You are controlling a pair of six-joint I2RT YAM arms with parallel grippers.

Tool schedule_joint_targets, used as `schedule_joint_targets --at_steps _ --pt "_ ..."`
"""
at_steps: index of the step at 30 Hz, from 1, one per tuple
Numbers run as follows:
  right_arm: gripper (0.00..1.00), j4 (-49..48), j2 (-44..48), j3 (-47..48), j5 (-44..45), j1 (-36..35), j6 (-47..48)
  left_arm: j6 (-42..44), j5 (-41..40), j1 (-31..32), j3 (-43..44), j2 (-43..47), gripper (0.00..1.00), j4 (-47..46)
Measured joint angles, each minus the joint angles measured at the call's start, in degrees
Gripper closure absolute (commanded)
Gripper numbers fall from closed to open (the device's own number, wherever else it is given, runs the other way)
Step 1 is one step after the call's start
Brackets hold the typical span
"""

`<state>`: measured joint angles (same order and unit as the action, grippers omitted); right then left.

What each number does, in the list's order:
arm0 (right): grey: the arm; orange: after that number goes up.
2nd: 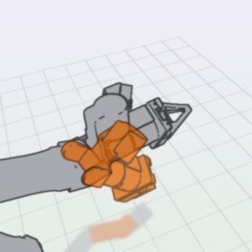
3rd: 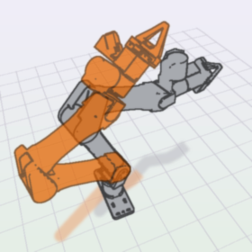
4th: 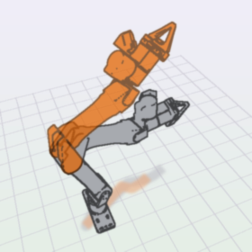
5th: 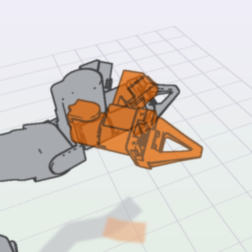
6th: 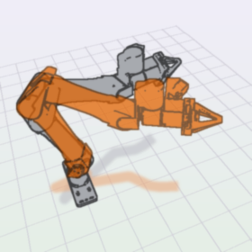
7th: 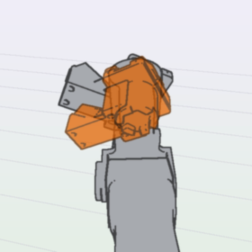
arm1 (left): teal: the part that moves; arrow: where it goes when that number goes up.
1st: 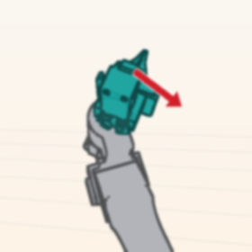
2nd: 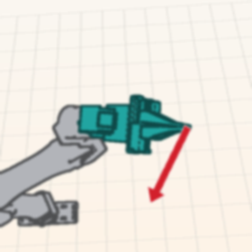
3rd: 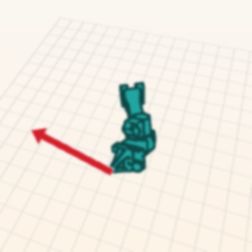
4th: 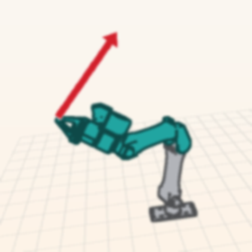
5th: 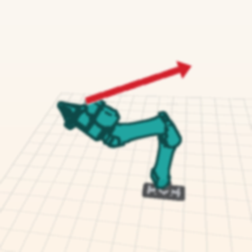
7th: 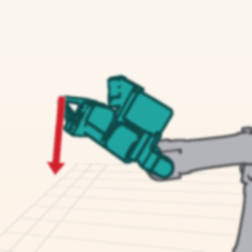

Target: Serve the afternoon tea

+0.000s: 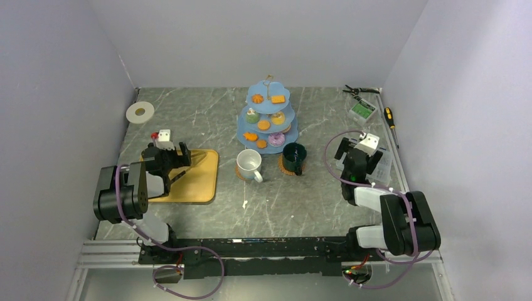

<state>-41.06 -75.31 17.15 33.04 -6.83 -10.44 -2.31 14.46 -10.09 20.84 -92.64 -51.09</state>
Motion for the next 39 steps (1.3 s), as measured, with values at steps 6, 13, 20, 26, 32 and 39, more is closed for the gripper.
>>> schedule_joint_targets --at_steps 6,13,20,26,32,39 --pt "0.00 -8.31 -1.46 -1.97 0.17 0.00 2.89 -0.35 -1.33 0.00 0.02 -0.22 0.07 -2.03" --pt "0.01 -14.49 -7.63 -2.67 -2.80 0.83 5.57 -0.28 -2.34 0.22 0.28 -0.26 0.07 -2.03" --pt "0.00 -20.79 -9.60 -4.42 -6.36 2.40 6.58 -0.04 -4.28 2.21 1.36 -0.66 0.07 -0.92" --pt "0.00 -20.76 -10.12 -4.11 -8.55 3.39 6.54 -0.04 -5.16 2.21 1.36 -0.72 0.07 -0.90" --pt "0.00 -21.18 -10.10 -4.11 -9.14 3.52 6.56 -0.04 -5.33 2.21 1.36 -0.72 0.07 -0.90" --pt "0.00 -21.24 -10.10 -4.11 -9.35 3.52 6.56 -0.04 -5.33 2.21 1.36 -0.74 0.07 -0.90"
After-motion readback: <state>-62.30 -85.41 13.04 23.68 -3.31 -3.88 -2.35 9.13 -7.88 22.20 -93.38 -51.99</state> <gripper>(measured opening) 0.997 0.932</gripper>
